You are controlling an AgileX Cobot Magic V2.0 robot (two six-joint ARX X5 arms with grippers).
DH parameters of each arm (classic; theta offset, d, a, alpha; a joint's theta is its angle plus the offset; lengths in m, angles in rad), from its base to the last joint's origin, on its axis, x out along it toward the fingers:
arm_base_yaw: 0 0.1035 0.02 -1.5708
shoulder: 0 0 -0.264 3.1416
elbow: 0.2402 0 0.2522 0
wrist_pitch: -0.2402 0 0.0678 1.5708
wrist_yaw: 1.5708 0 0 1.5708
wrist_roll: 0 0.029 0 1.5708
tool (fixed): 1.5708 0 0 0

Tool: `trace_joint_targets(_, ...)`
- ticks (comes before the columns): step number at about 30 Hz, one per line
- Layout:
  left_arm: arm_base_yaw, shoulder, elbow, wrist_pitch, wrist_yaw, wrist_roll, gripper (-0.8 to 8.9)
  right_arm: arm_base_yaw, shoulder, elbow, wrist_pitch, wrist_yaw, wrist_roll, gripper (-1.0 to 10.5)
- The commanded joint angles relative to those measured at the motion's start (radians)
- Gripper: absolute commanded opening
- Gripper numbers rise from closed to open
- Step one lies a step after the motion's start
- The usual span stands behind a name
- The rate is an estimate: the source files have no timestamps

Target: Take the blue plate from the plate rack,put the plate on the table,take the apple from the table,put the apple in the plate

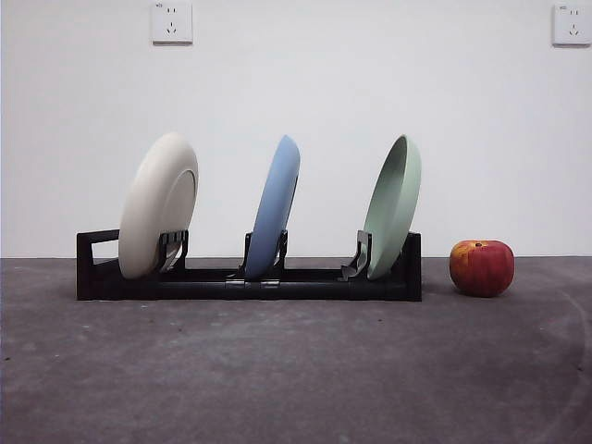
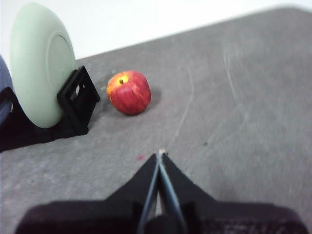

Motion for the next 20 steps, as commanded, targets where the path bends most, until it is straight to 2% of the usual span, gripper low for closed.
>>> trace_joint_targets(1, 0.002, 0.000, -0.010, 0.011, 0.000, -0.008, -0.06, 0.000, -0.001, 0.053, -0.022, 0.001, 0.110, -0.1)
trace_joint_targets(5, 0.002, 0.000, 0.002, 0.082, 0.003, -0.069, -0.07, 0.000, 0.002, 0.163, -0.084, 0.004, 0.116, -0.1)
trace_joint_targets(11, 0.000, 0.029, 0.106, 0.082, 0.001, -0.192, -0.07, 0.000, 0.087, 0.371, -0.188, 0.047, 0.114, -0.1)
trace_joint_targets(18, 0.000, 0.190, 0.303, 0.081, 0.005, -0.205, -0.07, 0.000, 0.313, 0.615, -0.338, 0.051, 0.101, -0.1)
trace_joint_targets(20, 0.000, 0.260, 0.373, 0.079, 0.045, -0.206, -0.05, 0.000, 0.398, 0.690, -0.405, 0.034, 0.096, 0.0)
